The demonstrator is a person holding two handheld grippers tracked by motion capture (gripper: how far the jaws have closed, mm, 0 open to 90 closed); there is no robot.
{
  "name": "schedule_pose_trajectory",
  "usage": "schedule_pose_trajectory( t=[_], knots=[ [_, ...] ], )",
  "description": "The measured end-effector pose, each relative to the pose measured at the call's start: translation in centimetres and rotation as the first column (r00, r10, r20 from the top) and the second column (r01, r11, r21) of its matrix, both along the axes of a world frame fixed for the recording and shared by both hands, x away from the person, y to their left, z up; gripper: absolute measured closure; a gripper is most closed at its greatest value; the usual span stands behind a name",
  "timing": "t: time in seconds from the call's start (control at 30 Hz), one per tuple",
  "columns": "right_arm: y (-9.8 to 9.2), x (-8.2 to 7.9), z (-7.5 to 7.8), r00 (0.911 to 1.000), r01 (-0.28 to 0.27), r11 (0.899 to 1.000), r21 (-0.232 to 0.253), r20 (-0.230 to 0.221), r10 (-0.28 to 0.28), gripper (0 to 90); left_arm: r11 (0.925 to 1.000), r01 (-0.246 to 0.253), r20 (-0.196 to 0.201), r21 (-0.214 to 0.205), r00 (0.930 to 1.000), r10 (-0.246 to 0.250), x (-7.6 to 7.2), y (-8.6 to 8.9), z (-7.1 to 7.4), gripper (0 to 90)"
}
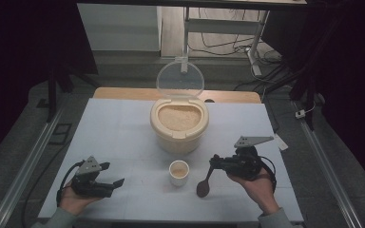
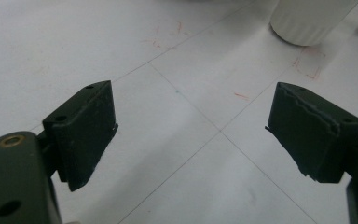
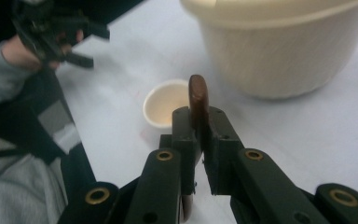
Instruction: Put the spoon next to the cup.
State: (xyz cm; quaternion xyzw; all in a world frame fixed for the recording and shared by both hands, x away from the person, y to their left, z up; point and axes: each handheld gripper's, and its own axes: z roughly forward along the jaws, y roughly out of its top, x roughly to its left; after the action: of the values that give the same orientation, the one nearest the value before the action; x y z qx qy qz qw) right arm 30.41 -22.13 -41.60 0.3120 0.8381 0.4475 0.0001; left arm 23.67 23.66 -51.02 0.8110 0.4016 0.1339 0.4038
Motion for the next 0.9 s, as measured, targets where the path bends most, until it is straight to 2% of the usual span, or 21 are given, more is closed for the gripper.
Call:
schedule_pose_trajectory(
  t=[0.17, 0.27, 0.43, 0.6, 0.7, 0.83, 0.9],
  knots=[
    [0.5, 1.2, -0.6, 0.9989, 0.002, 1.0, 0.014, -0.046, -0.001, 83.4, 1.0, 0.001, -0.005, 0.003, 1.0, -0.001, 0.1, -0.1, -0.1, 14.7],
    [1.0, 1.8, -0.9, 0.9993, 0.018, 1.0, -0.001, -0.034, -0.018, 81.6, 1.0, 0.002, -0.007, 0.004, 1.0, -0.002, 0.1, -0.1, -0.2, 14.7],
    [1.1, 3.7, -2.5, 0.9959, 0.088, 0.996, -0.025, -0.019, -0.089, 76.5, 1.0, 0.003, -0.01, 0.009, 0.9999, -0.003, 0.1, -0.2, -0.2, 14.8],
    [1.0, 5.5, -4.6, 0.9885, 0.15, 0.987, -0.061, -0.01, -0.151, 70.5, 0.9999, 0.002, -0.017, 0.01, 0.9999, -0.002, 0.2, -0.3, -0.4, 14.9],
    [0.9, 6.2, -5.8, 0.9808, 0.194, 0.977, -0.092, 0.002, -0.195, 67.3, 0.9999, 0.001, -0.019, 0.011, 0.9998, -0.001, 0.2, -0.3, -0.4, 14.9],
    [0.6, 7.0, -7.4, 0.9715, 0.234, 0.967, -0.104, -0.013, -0.237, 63.3, 0.9999, 0.002, -0.023, 0.014, 0.9997, -0.002, 0.2, -0.3, -0.5, 15.0],
    [0.5, 7.2, -8.0, 0.9655, 0.258, 0.958, -0.125, -0.006, -0.26, 61.2, 0.9999, 0.003, -0.023, 0.016, 0.9997, -0.003, 0.2, -0.3, -0.5, 15.0]
  ],
)
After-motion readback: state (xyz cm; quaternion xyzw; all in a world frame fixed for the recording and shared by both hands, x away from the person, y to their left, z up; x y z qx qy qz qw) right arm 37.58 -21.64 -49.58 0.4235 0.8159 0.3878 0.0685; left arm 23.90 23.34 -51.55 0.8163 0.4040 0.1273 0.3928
